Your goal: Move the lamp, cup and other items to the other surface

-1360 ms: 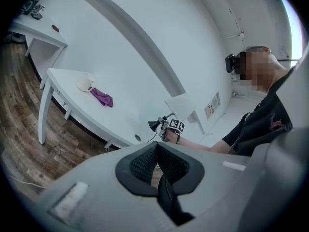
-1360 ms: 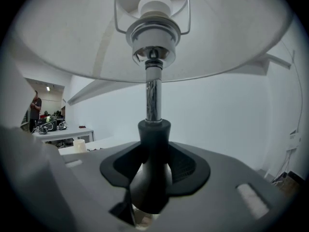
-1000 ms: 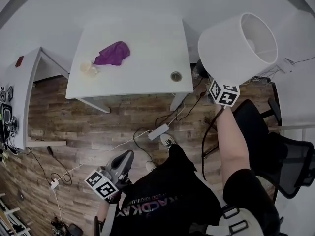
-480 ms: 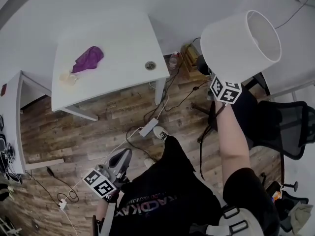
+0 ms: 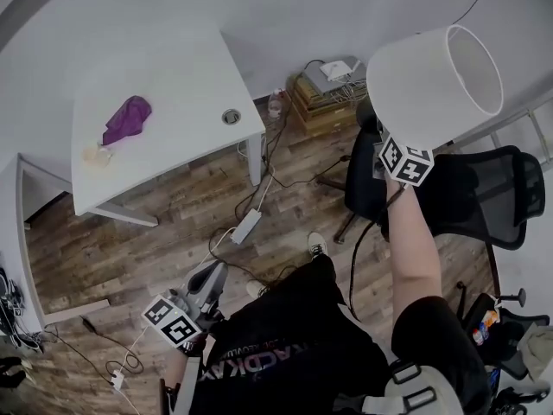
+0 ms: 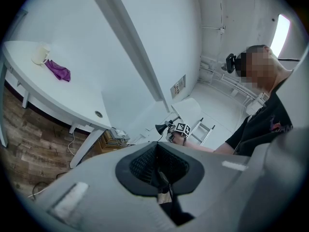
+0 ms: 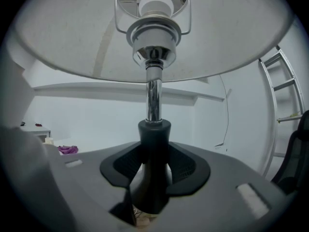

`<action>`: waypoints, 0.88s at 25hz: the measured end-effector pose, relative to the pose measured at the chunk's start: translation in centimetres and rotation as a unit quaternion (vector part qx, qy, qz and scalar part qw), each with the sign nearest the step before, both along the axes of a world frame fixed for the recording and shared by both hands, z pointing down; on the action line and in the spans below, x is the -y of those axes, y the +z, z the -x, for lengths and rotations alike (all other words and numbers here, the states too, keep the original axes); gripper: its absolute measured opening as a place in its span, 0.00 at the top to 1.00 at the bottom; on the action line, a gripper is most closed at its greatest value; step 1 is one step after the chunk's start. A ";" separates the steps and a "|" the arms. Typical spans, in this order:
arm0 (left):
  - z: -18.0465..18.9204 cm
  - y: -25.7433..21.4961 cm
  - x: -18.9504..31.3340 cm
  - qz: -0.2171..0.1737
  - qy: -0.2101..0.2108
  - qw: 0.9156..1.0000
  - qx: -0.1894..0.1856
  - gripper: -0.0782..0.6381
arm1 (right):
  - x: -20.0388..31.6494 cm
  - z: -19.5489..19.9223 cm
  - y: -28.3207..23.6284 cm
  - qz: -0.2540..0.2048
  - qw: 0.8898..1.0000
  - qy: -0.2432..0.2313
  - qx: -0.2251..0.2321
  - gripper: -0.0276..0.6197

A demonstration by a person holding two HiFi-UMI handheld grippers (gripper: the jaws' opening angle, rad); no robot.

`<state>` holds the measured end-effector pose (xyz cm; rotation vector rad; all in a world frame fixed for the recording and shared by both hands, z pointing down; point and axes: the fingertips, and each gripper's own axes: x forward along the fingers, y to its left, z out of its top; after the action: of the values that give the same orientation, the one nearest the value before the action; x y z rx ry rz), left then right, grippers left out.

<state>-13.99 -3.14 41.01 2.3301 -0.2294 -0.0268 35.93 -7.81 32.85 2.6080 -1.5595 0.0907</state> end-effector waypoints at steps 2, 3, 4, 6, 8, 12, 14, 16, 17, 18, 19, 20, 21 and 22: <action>-1.4 -0.3 0.1 -0.003 0.008 1.000 0.000 0.89 | -1.3 -1.7 -0.2 0.000 1.000 0.011 -0.001 0.71; -2.3 -0.4 0.0 -0.005 0.014 1.000 -0.001 0.89 | -1.8 -2.5 -0.3 -0.001 1.000 0.017 0.000 0.71; -3.4 -0.4 -0.1 -0.005 0.021 1.000 0.000 0.89 | -2.4 -3.5 -0.3 -0.002 1.000 0.022 0.001 0.71; -5.7 -0.4 -0.5 -0.003 0.036 0.999 0.000 0.89 | -3.7 -5.4 -0.2 -0.004 1.000 0.030 0.004 0.71; -8.3 -0.4 -1.2 -0.003 0.052 0.999 0.003 0.89 | -5.0 -7.5 0.0 -0.004 0.999 0.037 0.007 0.71; -13.1 -0.7 -2.0 -0.004 0.074 0.997 0.011 0.89 | -7.8 -12.1 0.7 0.001 0.999 0.053 0.014 0.71; -15.3 -0.7 -2.4 -0.003 0.081 0.997 0.013 0.89 | -9.2 -14.3 1.3 0.003 0.998 0.062 0.019 0.71; -17.4 -0.7 -3.0 -0.001 0.091 0.996 0.018 0.89 | -10.8 -16.4 1.8 0.004 0.997 0.072 0.025 0.71; -18.5 -0.6 -3.3 -0.001 0.096 0.995 0.020 0.89 | -11.6 -17.5 2.1 0.004 0.997 0.077 0.027 0.71; -19.5 -0.6 -3.7 0.000 0.101 0.995 0.022 0.89 | -12.4 -18.5 2.4 0.005 0.996 0.082 0.030 0.71; -20.5 -0.5 -4.0 0.001 0.106 0.994 0.024 0.89 | -13.1 -19.5 2.8 0.005 0.996 0.088 0.033 0.71; -21.3 -0.4 -4.3 0.001 0.110 0.994 0.026 0.89 | -13.9 -20.5 3.1 0.005 0.995 0.094 0.035 0.71; -22.1 -0.2 -4.5 0.003 0.114 0.993 0.029 0.89 | -14.6 -21.4 3.5 0.005 0.994 0.100 0.037 0.71; -22.8 0.0 -4.8 0.005 0.117 0.993 0.032 0.89 | -15.3 -22.3 3.9 0.005 0.993 0.106 0.040 0.71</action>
<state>8.84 1.61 40.97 2.3365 0.0125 0.1656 58.22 7.47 36.75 2.7859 -1.2932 0.2228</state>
